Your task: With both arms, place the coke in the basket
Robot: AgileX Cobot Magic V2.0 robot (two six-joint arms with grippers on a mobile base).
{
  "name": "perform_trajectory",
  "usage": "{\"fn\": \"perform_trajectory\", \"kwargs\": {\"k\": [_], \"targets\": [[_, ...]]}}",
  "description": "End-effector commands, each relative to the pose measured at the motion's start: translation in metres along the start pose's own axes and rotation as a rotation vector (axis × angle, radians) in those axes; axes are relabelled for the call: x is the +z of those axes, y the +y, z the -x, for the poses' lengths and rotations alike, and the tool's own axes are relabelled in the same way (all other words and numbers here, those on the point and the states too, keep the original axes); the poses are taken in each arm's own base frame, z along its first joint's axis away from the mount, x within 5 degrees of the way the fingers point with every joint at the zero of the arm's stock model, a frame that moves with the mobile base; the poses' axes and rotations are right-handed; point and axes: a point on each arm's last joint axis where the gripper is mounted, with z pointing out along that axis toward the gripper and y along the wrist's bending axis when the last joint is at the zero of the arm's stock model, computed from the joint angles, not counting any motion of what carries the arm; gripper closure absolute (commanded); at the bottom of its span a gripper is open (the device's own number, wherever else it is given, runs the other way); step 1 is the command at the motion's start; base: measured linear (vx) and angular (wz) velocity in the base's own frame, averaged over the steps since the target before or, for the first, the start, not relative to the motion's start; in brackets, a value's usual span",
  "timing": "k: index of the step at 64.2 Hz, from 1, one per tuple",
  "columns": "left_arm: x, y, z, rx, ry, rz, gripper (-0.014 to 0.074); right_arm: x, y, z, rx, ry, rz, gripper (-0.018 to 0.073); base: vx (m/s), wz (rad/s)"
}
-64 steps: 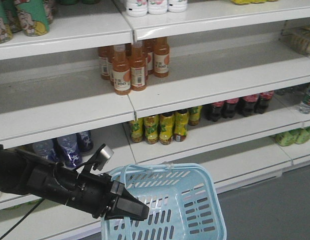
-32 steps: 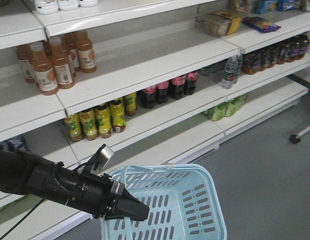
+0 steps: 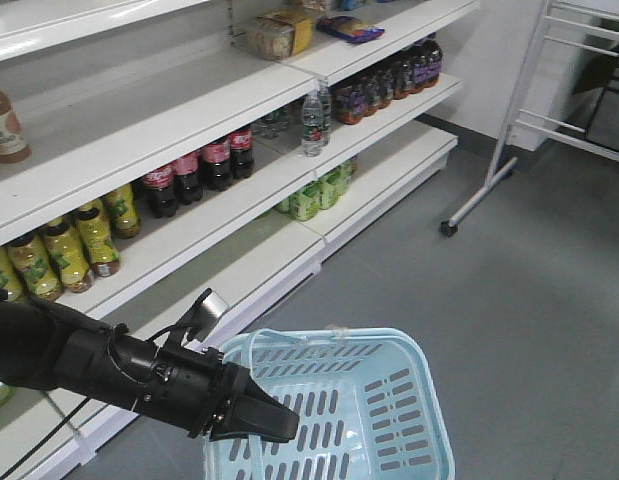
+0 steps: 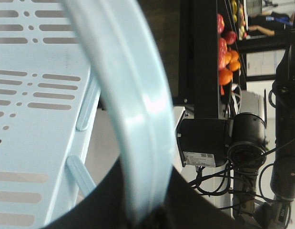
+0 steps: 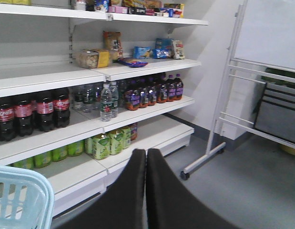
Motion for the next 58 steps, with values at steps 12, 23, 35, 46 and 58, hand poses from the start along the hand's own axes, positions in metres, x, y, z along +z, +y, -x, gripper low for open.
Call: {"fn": "perform_trajectory", "kwargs": {"k": [12,23,35,46,58], "targets": [[-0.0066,-0.0268,0.0042,0.054,-0.027,-0.124,0.0604,-0.0011,0.0,0.0042,-0.011,-0.084,-0.004,0.0568,-0.08,-0.42],[-0.0066,-0.0268,0.0042,0.054,-0.027,-0.124,0.0604,-0.0011,0.0,0.0042,-0.011,-0.084,-0.004,0.0568,-0.05,-0.37],[-0.0066,-0.0268,0.0042,0.054,-0.027,-0.124,0.0604,-0.0011,0.0,0.0042,-0.011,-0.084,-0.004,0.0568,-0.02,-0.35],[-0.0066,-0.0268,0.0042,0.054,-0.027,-0.124,0.0604,-0.0011,0.0,0.0042,-0.011,-0.084,-0.004,0.0568,0.02,-0.39],[-0.0066,-0.0268,0.0042,0.054,-0.027,-0.124,0.0604,-0.0011,0.0,0.0042,-0.011,-0.084,-0.004,0.0568,0.05,-0.43]]}}
